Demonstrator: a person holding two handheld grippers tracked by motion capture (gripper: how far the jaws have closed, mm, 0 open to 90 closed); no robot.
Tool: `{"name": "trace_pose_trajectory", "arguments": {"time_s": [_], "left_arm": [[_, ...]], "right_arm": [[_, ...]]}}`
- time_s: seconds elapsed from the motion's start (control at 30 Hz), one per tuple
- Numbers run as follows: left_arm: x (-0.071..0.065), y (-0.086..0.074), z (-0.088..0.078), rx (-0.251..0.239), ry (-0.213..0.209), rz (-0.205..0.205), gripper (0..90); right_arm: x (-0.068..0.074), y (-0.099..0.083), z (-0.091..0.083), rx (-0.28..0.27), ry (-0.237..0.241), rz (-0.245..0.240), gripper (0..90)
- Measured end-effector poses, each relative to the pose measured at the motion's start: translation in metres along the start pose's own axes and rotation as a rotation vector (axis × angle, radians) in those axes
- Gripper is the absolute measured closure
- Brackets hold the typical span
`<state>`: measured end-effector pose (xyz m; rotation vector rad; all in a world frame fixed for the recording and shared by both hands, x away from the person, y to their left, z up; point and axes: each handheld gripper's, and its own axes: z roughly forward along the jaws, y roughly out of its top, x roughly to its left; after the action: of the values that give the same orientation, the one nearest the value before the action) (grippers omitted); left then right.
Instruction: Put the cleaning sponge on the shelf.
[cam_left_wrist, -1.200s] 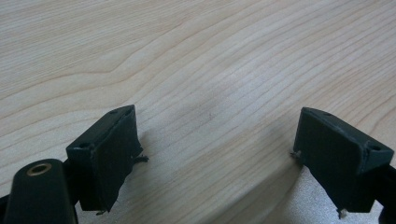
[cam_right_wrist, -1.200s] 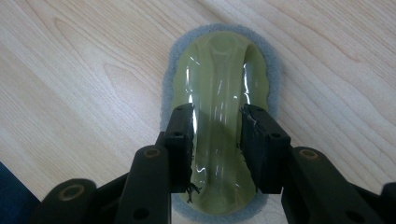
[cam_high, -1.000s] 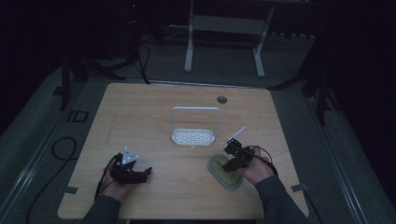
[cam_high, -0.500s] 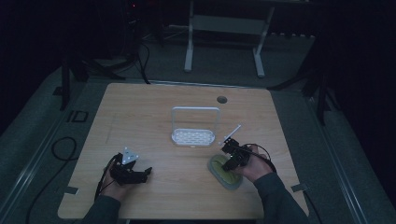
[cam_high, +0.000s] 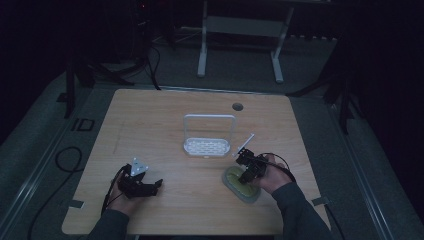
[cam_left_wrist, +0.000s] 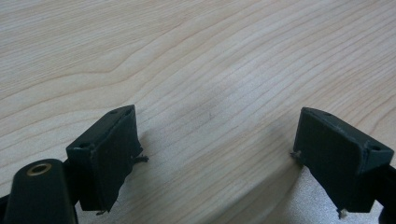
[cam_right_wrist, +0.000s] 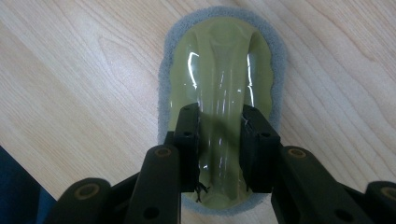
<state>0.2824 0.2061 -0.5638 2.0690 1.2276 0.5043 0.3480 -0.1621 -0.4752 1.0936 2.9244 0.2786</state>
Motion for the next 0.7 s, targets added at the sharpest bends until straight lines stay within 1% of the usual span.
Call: {"name": "trace_pose_trajectory", "arguments": {"time_s": [0.17,0.2,0.23,0.27,0.3,0.33,0.37,0.4,0.47,0.5,0.53,0.57,0.6,0.7], "left_arm": [[0.000,0.000,0.000,0.000,0.000,0.000,14.3],[0.000,0.000,0.000,0.000,0.000,0.000,14.3],[0.000,0.000,0.000,0.000,0.000,0.000,14.2],[0.000,0.000,0.000,0.000,0.001,0.000,14.2],[0.000,0.000,0.000,0.000,0.001,0.001,14.3],[0.000,0.000,0.000,0.000,0.001,0.001,14.3],[0.000,0.000,0.000,0.000,0.001,0.001,14.3],[0.000,0.000,0.000,0.000,0.000,0.002,14.3],[0.000,0.000,0.000,0.000,0.000,0.001,14.3],[0.000,0.000,0.000,-0.001,0.000,-0.001,14.3],[0.000,0.000,0.000,-0.001,0.000,-0.001,14.3],[0.000,0.000,0.000,-0.001,0.000,-0.002,14.2],[0.000,0.000,0.000,-0.001,0.000,-0.002,14.3],[0.000,0.000,0.000,-0.001,0.000,-0.002,14.3]], "right_arm": [[0.002,0.001,0.000,0.017,-0.005,-0.031,70.9],[0.004,0.001,-0.001,0.023,-0.013,-0.068,71.1],[0.005,0.001,-0.001,0.023,-0.015,-0.084,71.1],[0.005,0.001,-0.001,0.023,-0.015,-0.084,71.1],[0.007,0.001,-0.001,0.026,-0.021,-0.101,71.1],[0.007,0.001,-0.001,0.026,-0.021,-0.101,71.1],[0.007,0.001,-0.001,0.025,-0.023,-0.112,71.2],[0.009,0.001,-0.001,0.020,-0.031,-0.151,71.3],[0.011,0.000,-0.002,0.012,-0.040,-0.206,71.3],[0.013,0.000,-0.002,0.012,-0.049,-0.229,71.3],[0.013,0.000,-0.002,0.012,-0.049,-0.229,71.3],[0.016,-0.001,-0.002,0.005,-0.070,-0.285,71.4],[0.016,-0.001,-0.002,0.005,-0.070,-0.285,71.4],[0.020,-0.002,-0.004,-0.003,-0.105,-0.359,71.5]]}}
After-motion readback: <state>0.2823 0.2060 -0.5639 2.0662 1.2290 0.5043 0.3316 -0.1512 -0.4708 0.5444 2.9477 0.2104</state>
